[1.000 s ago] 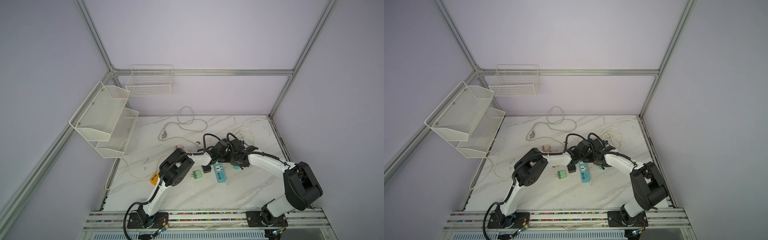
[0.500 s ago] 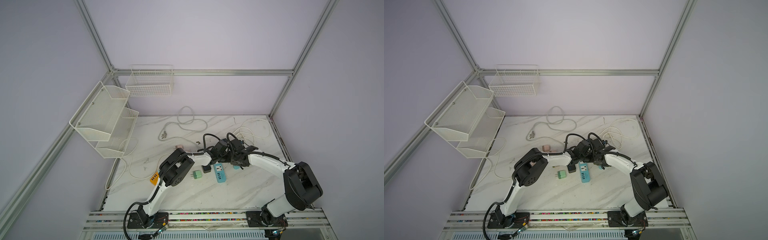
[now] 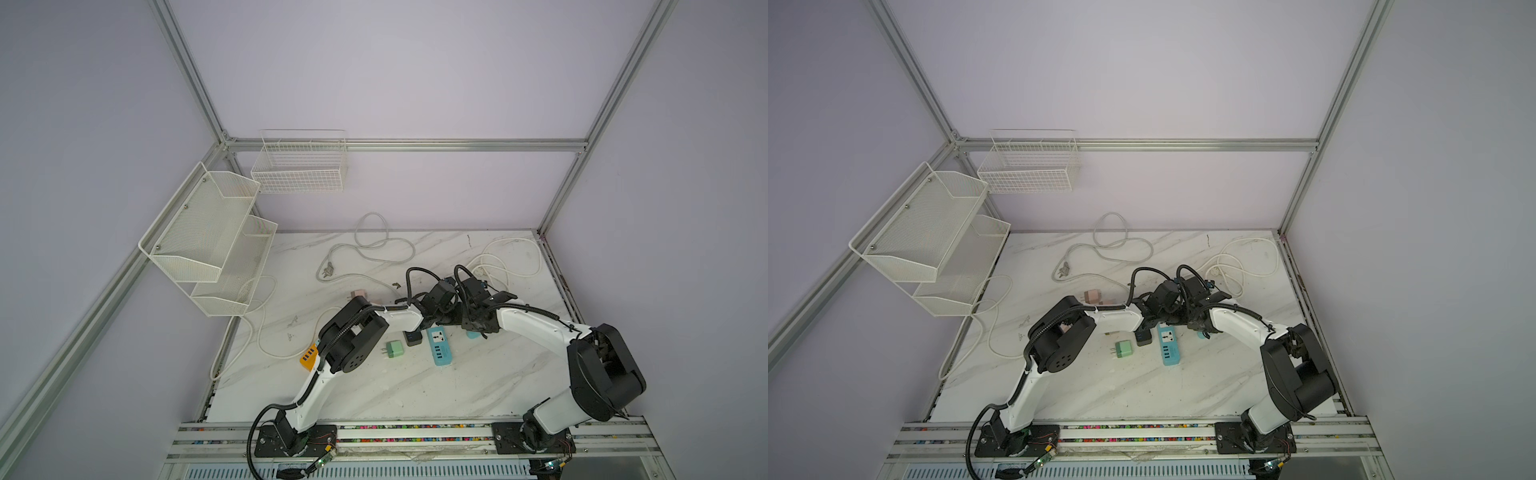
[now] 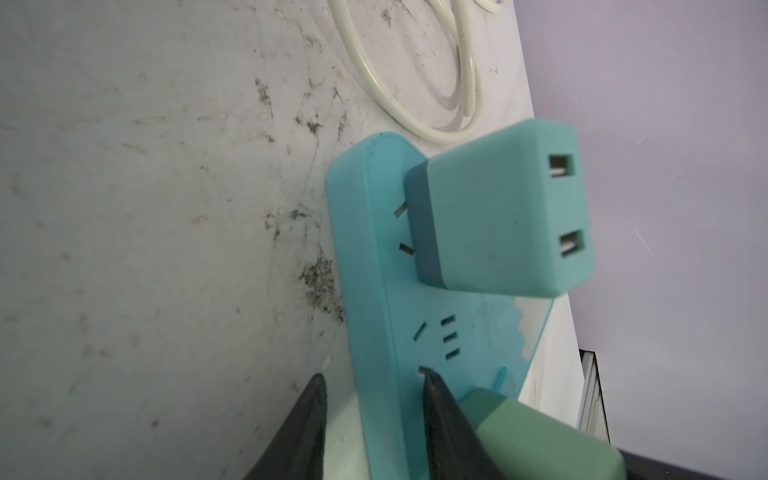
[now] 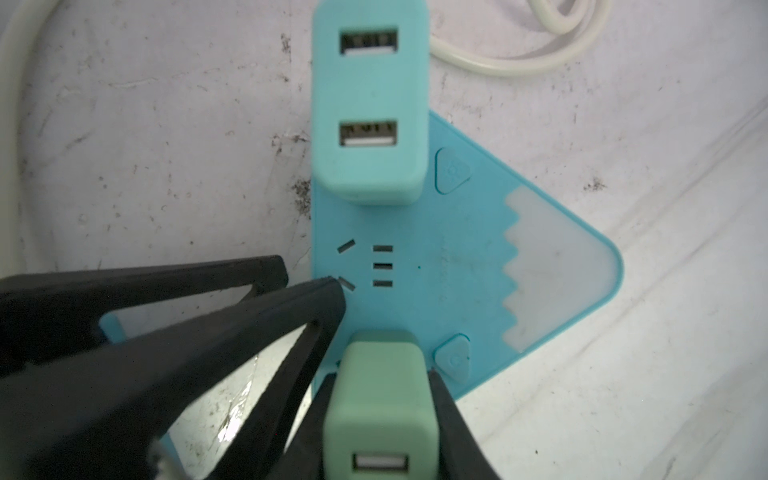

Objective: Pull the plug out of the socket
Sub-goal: 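Close the right gripper on the light-green adapter while the left holds the strip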

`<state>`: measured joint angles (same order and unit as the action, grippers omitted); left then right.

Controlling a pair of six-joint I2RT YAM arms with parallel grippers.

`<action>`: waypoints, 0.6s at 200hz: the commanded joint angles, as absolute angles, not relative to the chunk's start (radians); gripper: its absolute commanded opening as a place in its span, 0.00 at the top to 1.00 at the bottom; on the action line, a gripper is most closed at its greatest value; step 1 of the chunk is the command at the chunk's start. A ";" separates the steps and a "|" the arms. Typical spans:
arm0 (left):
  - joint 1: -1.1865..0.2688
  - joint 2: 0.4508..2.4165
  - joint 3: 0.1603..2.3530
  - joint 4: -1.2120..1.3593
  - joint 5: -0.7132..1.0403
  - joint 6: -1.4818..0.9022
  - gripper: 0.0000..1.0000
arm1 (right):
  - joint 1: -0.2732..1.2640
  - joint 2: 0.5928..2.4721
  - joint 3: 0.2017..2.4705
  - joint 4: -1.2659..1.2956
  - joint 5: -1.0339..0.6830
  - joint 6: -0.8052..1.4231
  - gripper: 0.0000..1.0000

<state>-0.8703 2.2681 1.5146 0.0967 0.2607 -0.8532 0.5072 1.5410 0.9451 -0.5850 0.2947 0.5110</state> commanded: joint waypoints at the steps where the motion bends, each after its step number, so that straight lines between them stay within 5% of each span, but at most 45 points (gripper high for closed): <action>1: -0.871 2.339 1.454 0.012 0.229 -0.841 0.63 | 0.502 1.528 0.980 -0.545 0.294 0.497 0.86; 120: -0.870 2.325 1.397 0.086 0.253 -0.848 0.68 | 0.493 1.519 0.991 -0.547 0.297 0.509 0.94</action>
